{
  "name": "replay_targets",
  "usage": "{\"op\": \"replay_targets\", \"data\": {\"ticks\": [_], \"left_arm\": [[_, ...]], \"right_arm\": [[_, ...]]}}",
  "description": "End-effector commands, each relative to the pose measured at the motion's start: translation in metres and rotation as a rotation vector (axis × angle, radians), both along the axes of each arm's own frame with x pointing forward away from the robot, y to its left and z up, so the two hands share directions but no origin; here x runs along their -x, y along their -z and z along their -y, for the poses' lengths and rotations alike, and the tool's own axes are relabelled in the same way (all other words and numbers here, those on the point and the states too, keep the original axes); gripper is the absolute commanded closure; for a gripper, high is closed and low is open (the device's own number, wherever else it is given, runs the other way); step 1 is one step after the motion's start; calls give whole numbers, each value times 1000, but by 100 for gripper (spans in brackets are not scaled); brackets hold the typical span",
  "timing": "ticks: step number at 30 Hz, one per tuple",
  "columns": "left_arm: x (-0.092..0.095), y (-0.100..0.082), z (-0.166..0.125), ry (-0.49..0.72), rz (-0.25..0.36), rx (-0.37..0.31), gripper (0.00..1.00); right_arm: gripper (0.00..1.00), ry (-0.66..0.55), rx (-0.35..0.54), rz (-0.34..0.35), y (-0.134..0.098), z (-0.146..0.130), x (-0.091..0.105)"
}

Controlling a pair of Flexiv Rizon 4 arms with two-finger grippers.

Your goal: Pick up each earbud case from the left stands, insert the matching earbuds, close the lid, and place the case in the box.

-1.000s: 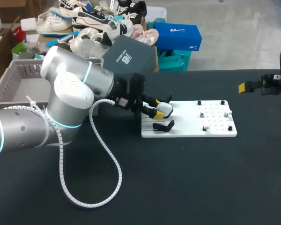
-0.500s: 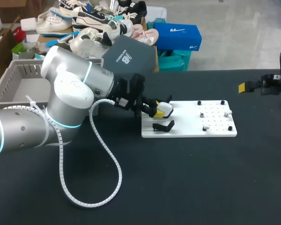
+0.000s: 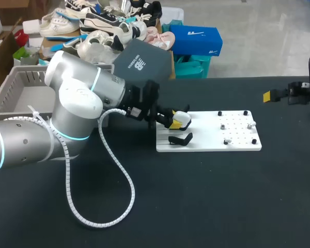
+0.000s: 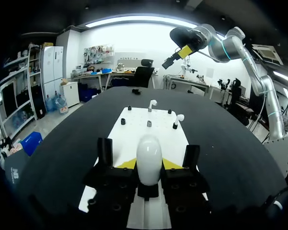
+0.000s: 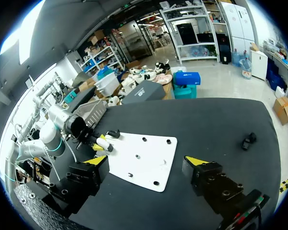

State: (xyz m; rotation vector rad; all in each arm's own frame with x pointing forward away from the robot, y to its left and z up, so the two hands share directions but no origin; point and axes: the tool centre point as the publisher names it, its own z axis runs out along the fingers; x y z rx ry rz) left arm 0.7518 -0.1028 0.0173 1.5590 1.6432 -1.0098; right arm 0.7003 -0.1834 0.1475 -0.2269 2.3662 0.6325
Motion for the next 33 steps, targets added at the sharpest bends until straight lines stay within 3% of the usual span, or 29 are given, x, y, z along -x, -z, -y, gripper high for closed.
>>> {"op": "replay_targets", "data": {"ticks": [1,14,22,33], "left_arm": [[4,-6,-6,-11,10,19,100],[15,-48,-8,-94,45,66,100],[10,-67,8,-154,76,106,100],[-5,-68,30,-197,69,88,100]], "right_arm": [[0,-1,1,-1,0,0,0],[0,-1,1,-1,0,0,0],[0,-203,6,-28,10,-46,-35],[0,-285,60,-65,12,-98,-35]]}}
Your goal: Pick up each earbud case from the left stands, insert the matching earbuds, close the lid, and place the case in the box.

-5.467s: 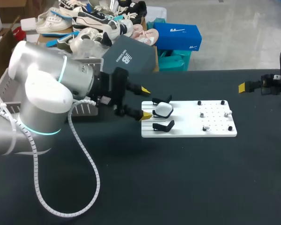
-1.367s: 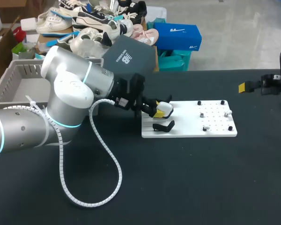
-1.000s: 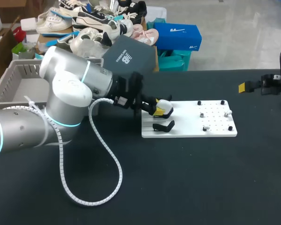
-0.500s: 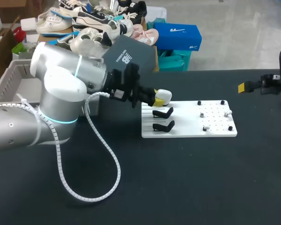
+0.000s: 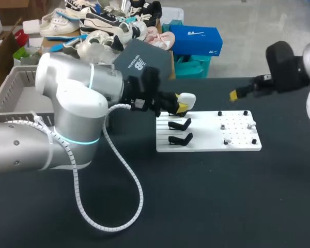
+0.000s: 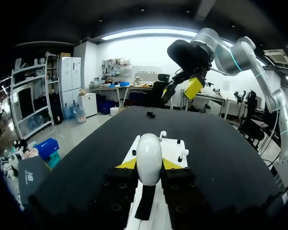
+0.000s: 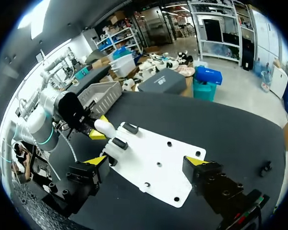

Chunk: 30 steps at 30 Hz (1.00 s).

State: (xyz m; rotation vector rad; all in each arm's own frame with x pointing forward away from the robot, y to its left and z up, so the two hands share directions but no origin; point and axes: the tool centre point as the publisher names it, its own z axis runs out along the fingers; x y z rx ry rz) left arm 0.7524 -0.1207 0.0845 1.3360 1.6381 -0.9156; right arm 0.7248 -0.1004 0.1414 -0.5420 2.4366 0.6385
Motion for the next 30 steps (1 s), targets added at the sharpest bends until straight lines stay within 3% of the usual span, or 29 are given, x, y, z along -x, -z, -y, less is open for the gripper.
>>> {"op": "replay_targets", "data": {"ticks": [1,13,30], "left_arm": [[-6,-2,14,-12,4,-7,100],[-18,-17,32,-19,35,-3,100],[3,-13,40,42,10,14,100]], "right_arm": [[0,-58,-37,-26,8,-19,-10],[0,-103,-48,-40,22,-44,-7],[0,-122,-65,-46,29,-45,-13]]}}
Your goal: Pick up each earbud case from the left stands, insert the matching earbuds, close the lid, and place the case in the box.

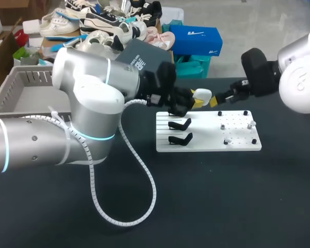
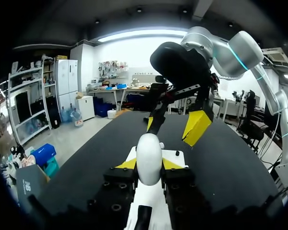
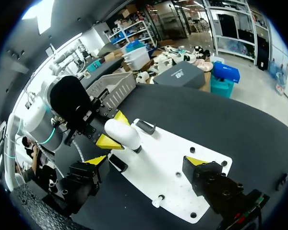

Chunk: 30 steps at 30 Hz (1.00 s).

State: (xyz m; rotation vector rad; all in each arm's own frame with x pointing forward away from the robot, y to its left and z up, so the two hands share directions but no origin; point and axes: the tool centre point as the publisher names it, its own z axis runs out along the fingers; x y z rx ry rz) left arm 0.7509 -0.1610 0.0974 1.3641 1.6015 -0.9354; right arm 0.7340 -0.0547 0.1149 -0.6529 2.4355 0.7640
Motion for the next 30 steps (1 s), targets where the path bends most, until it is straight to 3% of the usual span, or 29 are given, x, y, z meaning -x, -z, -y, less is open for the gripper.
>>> {"op": "replay_targets", "data": {"ticks": [1,30], "left_arm": [[2,-1,0,10,-4,4,100],[27,3,4,95,17,-6,100]], "right_arm": [[0,-10,-14,-5,3,0,-4],[0,8,-29,9,5,3,4]]}}
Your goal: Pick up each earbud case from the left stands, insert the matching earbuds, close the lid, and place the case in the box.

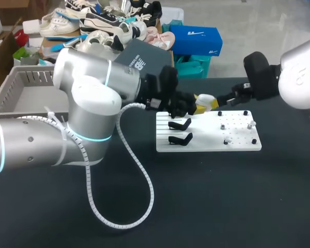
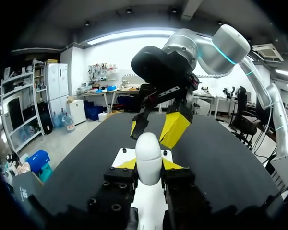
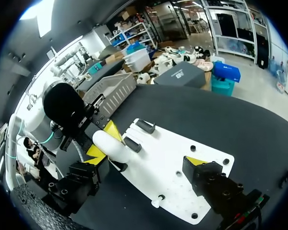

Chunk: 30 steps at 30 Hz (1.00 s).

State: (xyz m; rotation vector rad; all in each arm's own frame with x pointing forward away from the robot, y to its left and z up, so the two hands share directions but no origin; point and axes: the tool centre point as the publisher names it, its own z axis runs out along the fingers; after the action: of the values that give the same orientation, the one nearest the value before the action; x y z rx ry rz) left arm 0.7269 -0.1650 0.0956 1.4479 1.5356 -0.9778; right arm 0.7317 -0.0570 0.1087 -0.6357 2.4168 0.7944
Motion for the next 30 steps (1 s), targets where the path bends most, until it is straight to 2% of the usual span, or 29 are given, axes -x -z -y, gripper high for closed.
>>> {"op": "replay_targets", "data": {"ticks": [1,16,18,21,25,30], "left_arm": [[4,2,0,5,1,-11,100],[18,14,-6,25,10,-36,100],[17,14,-7,14,23,-18,100],[14,9,-9,42,37,68,100],[8,1,-4,42,100,116,100],[6,-14,0,36,172,226,100]], "right_arm": [[0,3,2,6,-2,1,2],[0,35,12,26,-6,10,9],[0,44,15,32,-7,12,11],[0,67,25,32,-7,17,14],[0,89,29,34,-7,26,19],[0,109,47,43,-6,34,26]]}}
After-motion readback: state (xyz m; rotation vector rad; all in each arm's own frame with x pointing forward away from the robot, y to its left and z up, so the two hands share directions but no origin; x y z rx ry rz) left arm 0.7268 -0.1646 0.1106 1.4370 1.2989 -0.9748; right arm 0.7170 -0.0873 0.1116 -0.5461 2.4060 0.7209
